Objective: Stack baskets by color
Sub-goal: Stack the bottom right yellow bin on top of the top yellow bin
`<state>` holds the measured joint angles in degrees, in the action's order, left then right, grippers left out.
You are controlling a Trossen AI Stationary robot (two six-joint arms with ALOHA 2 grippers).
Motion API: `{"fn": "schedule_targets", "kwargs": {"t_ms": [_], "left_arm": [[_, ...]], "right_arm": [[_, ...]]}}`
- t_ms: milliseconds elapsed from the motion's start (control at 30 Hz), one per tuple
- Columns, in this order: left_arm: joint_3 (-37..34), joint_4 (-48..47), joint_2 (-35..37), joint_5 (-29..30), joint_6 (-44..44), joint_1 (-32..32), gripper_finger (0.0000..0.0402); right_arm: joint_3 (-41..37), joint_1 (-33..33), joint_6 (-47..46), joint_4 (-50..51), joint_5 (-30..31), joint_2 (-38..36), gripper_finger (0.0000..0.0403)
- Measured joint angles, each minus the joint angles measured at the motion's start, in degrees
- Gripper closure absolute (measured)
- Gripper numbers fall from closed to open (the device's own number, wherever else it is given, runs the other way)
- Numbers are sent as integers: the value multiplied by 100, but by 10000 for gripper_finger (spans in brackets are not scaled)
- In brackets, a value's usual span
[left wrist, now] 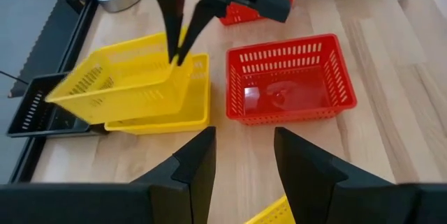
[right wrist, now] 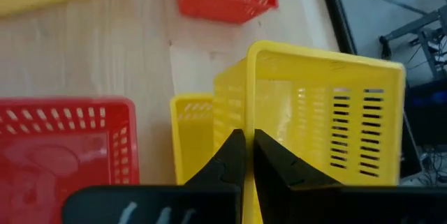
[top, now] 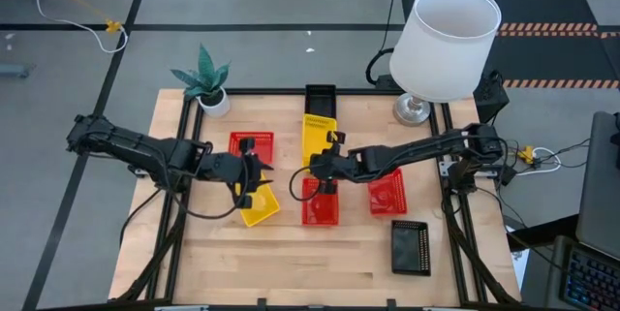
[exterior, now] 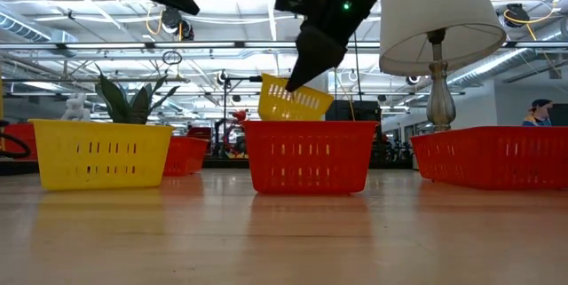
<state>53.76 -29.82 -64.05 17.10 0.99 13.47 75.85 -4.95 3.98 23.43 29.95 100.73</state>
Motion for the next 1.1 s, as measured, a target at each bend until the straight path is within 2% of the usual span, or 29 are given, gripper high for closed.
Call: {"fn": "schedule_targets", "kwargs": {"t_ms": [1100], "left_arm": [[0,5,0,-2,-22,-28,254]], "right_arm": [[-2,-1,-122,143,-56,226,396]]}}
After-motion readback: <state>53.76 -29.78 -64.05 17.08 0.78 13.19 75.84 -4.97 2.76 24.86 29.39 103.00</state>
